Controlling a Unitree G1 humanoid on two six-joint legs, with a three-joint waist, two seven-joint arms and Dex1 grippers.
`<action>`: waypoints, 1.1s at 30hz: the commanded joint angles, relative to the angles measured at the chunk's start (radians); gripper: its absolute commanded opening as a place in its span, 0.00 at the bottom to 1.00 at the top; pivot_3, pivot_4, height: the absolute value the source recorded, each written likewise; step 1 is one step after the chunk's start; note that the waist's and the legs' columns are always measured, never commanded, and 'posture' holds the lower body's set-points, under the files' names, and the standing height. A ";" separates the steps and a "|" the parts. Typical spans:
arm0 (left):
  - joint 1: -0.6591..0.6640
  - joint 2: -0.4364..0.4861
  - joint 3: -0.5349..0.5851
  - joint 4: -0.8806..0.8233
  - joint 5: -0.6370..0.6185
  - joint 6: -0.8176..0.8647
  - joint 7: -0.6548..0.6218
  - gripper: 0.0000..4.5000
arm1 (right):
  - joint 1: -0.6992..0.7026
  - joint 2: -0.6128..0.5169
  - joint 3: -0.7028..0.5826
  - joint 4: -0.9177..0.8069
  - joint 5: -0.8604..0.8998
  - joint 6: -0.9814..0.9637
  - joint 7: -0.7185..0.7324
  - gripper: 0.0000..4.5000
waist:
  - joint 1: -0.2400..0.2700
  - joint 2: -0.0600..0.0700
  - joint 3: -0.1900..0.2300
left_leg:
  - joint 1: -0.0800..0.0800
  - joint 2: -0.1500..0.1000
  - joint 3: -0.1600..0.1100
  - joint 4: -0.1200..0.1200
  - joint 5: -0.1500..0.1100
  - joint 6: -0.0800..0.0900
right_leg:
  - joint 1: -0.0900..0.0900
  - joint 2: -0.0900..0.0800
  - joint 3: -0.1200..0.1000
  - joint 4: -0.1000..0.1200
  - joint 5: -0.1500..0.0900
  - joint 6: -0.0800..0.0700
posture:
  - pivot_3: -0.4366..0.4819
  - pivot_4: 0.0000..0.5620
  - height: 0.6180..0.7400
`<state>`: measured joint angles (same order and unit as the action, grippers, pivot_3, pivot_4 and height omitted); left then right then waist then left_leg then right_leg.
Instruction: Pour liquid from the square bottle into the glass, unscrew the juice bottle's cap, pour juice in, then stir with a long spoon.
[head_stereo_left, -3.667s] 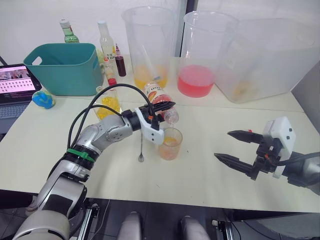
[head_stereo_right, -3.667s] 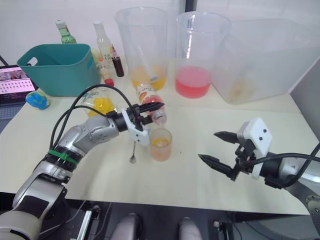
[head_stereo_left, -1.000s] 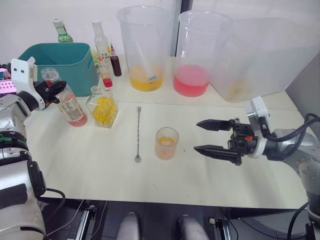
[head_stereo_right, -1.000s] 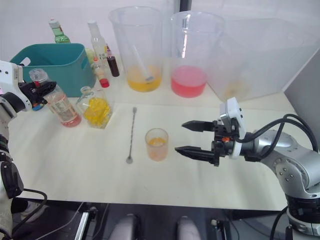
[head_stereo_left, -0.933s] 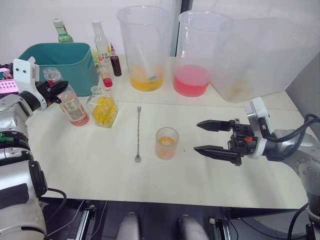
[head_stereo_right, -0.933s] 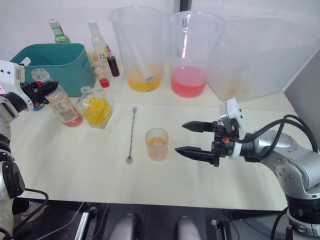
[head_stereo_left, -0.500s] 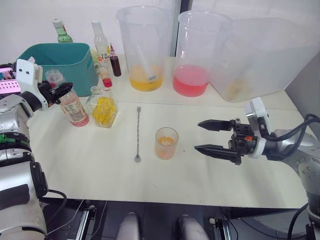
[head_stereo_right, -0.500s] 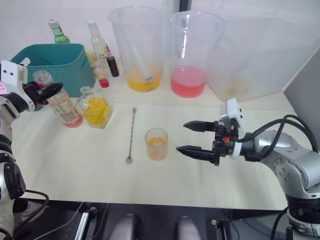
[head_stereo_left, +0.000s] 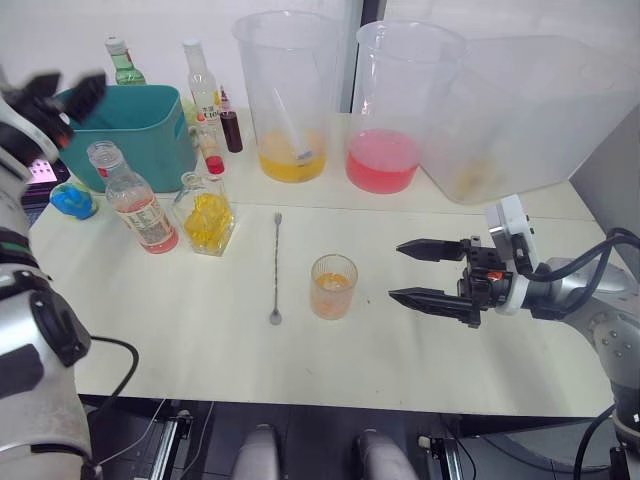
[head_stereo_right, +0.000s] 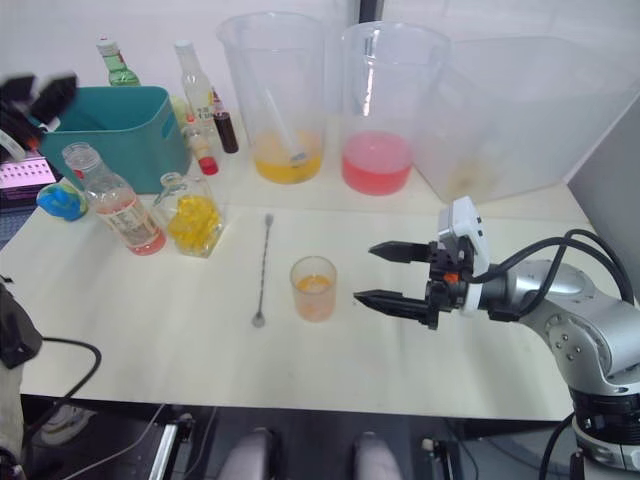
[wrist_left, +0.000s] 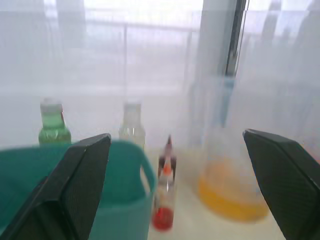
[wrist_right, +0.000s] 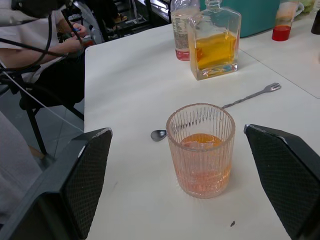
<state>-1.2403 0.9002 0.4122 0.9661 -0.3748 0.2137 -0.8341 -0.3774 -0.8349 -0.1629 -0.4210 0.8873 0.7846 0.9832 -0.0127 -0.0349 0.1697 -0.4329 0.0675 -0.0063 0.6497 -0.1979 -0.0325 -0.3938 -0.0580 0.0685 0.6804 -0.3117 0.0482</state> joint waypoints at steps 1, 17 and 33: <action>-0.078 0.032 0.022 -0.103 -0.056 0.068 -0.007 1.00 | -0.023 0.001 -0.015 -0.007 0.015 -0.014 0.012 1.00 | -0.001 0.000 0.000 | 0.000 0.000 0.000 0.000 0.000 0.000 | 0.000 0.000 0.000 0.000 0.000 0.000 | 0.48 0.27 0.90; 0.430 0.018 0.017 -1.056 -0.257 0.483 0.007 1.00 | -0.089 -0.021 -0.003 0.089 0.032 0.021 0.111 1.00 | -0.004 0.002 0.000 | 0.004 0.000 0.000 0.000 0.001 -0.001 | 0.003 0.000 0.002 -0.002 0.000 0.000 | 0.48 0.27 0.90; 1.170 -0.232 0.118 -1.420 -0.285 0.419 0.171 1.00 | 0.007 -0.056 -0.037 0.108 -0.039 0.042 0.053 1.00 | 0.004 0.002 0.000 | 0.008 0.000 0.002 -0.003 0.000 -0.001 | 0.006 -0.001 0.003 -0.006 0.000 0.000 | 0.48 0.27 0.90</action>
<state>-0.0733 0.6866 0.5273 -0.4350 -0.6924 0.6802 -0.7144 -0.3764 -0.8759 -0.1653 -0.2872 0.8557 0.8324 1.0537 -0.0084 -0.0330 0.1697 -0.4255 0.0673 -0.0044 0.6469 -0.1975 -0.0332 -0.3883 -0.0592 0.0711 0.6739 -0.3121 0.0479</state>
